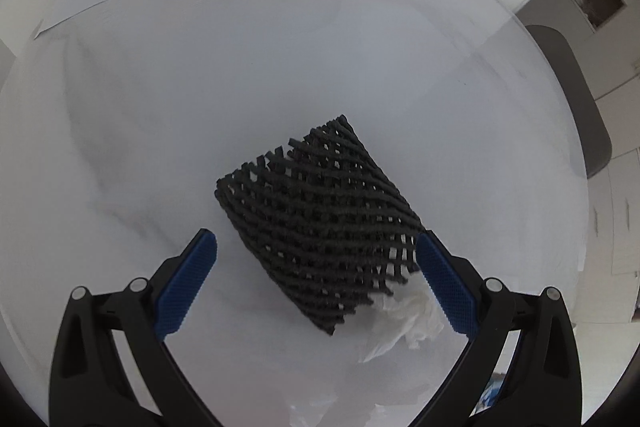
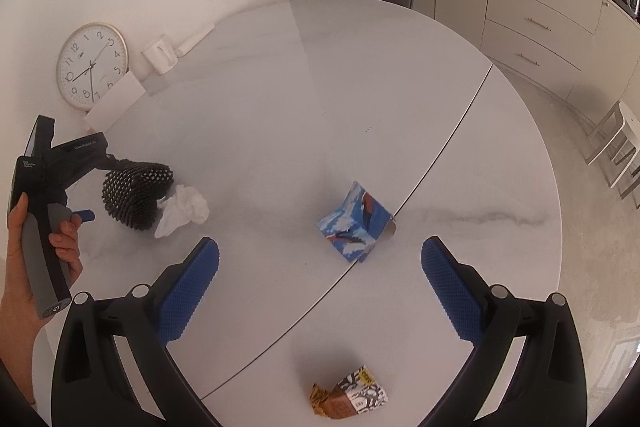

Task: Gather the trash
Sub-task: 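Grasp the black foam net with the left tool while the right tool grasps the blue printed box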

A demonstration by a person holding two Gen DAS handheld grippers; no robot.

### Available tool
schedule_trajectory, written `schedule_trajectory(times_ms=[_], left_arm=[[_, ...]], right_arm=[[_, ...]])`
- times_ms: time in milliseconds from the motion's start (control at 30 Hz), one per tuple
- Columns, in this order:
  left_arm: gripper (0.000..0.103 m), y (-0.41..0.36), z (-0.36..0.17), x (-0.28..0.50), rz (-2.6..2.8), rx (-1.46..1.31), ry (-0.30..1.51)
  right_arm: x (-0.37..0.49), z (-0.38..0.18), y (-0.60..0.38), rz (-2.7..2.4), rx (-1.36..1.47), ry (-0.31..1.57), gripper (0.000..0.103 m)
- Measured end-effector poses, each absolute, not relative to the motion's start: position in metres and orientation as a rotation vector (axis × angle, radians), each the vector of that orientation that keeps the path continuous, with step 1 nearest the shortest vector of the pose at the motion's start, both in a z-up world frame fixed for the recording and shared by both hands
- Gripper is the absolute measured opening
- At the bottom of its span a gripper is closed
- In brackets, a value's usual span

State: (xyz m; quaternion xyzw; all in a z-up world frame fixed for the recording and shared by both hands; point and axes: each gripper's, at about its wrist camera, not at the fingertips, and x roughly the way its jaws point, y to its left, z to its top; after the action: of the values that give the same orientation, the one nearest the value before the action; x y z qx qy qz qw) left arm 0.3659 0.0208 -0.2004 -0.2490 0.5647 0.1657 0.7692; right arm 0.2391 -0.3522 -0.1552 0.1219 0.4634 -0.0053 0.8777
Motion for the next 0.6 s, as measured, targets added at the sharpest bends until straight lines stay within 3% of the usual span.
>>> schedule_trajectory(times_ms=[200,267,300,600], left_arm=[[0.095,0.017,-0.228,0.389,0.408,-0.548,1.295],[0.089,0.016,-0.236,0.393,0.405,-0.555,1.330],[0.078,0.016,-0.239,0.394,0.403,-0.560,1.341],[0.024,0.023,-0.240,0.385,0.352,-0.523,1.335]], right_arm=[[0.273,-0.177,-0.376,-0.038,0.296,1.019,0.101],[0.278,-0.183,-0.383,-0.040,0.324,1.030,0.101],[0.279,-0.187,-0.386,-0.043,0.331,1.038,0.101],[0.287,-0.215,-0.377,0.022,0.268,1.108,0.100]])
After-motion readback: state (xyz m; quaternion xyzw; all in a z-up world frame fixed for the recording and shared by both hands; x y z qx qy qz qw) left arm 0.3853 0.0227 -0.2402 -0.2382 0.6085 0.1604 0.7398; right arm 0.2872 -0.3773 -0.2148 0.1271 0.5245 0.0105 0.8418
